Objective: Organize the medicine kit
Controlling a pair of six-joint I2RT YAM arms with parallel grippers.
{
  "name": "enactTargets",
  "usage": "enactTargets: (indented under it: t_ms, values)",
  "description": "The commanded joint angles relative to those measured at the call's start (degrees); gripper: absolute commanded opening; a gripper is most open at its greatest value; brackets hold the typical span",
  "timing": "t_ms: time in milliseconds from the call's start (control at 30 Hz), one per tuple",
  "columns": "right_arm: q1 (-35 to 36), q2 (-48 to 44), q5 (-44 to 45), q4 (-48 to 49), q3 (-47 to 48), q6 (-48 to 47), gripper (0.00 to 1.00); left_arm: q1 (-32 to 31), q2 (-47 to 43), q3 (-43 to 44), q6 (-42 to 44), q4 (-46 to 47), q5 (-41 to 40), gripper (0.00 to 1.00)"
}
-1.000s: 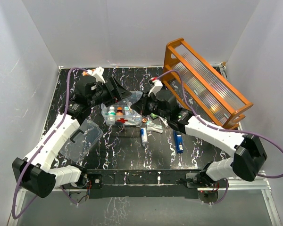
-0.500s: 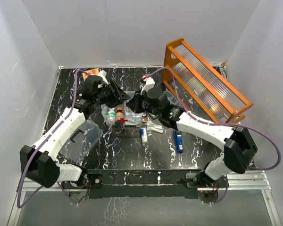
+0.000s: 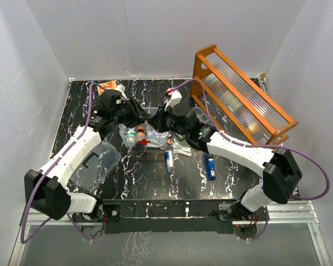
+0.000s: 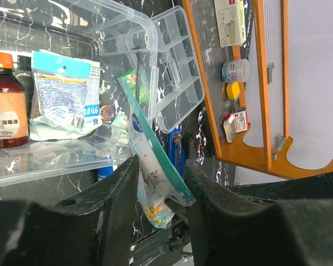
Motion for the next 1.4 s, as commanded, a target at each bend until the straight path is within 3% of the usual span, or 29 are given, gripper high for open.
enactTargets:
  t_ms: [0, 133, 200, 333, 467, 667, 933, 1367]
  values:
    - [0.33, -0.35, 0.76, 4.94, 2.35, -0.25, 0.0, -0.18, -0.28, -0.03, 0.81, -1.32, -0.09, 0.31]
    - [0.33, -0.74, 0.52, 4.82, 1.78, -0.25, 0.0, -0.18, -0.31, 0.2, 1.72, -0.97, -0.1, 0.15]
    - [0.33, -1.23, 0.48, 4.02, 1.56, -0.12, 0.01, -0.18, -0.29, 0.39, 3.19, -0.62, -0.27, 0.13]
    - [0.24, -4.19, 1.69, 0.99, 0.06, -0.07, 0.38, -0.1, -0.09, 1.16, 8.14, 0.3, 0.18, 0.12]
    - [-0.01, -10.08, 4.03, -0.91, -3.01, -0.92, 0.51, -0.07, 2.42, 3.87, 16.19, -0.59, 3.86, 0.12]
    - [-0.63, -15.6, 9.23, -6.42, -5.17, -1.21, 0.54, -0.01, 11.59, 10.26, 24.52, -4.91, 10.51, 0.12]
    - [-0.75, -19.27, 12.15, -8.85, -6.93, -0.32, 0.55, 0.08, 23.05, 19.6, 30.13, -11.25, 11.08, 0.13]
    - [-0.72, -20.21, 12.41, -9.95, -7.03, -0.34, 0.55, 2.92, 31.9, 23.34, 34.69, -15.89, 18.28, 0.15]
